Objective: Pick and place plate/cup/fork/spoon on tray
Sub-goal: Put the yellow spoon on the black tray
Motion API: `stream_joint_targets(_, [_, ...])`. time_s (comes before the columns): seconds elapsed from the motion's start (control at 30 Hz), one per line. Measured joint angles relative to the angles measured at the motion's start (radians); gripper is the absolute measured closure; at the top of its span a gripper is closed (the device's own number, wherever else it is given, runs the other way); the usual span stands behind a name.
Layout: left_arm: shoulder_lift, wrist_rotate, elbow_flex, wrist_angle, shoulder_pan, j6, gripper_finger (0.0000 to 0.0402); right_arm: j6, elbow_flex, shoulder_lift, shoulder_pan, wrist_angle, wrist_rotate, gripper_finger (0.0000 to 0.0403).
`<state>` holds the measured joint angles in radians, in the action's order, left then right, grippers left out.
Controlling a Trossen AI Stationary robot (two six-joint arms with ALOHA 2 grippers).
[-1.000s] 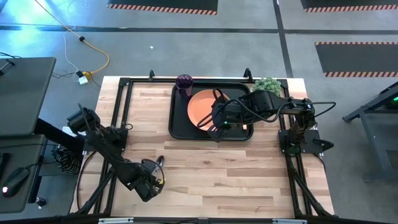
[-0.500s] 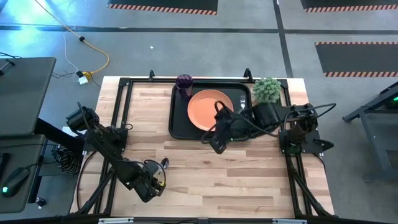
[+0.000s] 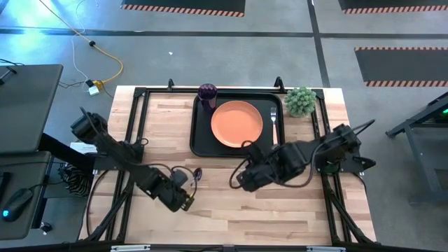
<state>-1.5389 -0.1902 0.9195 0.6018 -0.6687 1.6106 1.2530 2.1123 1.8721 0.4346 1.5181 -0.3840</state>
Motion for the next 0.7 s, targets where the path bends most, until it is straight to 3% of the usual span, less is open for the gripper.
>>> stream_joint_targets(0.2, [0.04,0.0,0.0,-0.001,0.066,-0.111,0.036,0.066,-0.094,0.0,0.044,-0.092,0.009,0.0318])
stream_joint_targets(0.43, [0.074,0.002,0.0,-0.044,0.117,-0.223,0.036,0.263,-0.241,0.001,0.109,-0.16,0.015,0.0318])
stream_joint_targets(0.7, [0.119,0.004,0.0,-0.072,0.161,-0.328,0.036,0.437,-0.469,0.0,0.15,-0.502,0.013,0.0318])
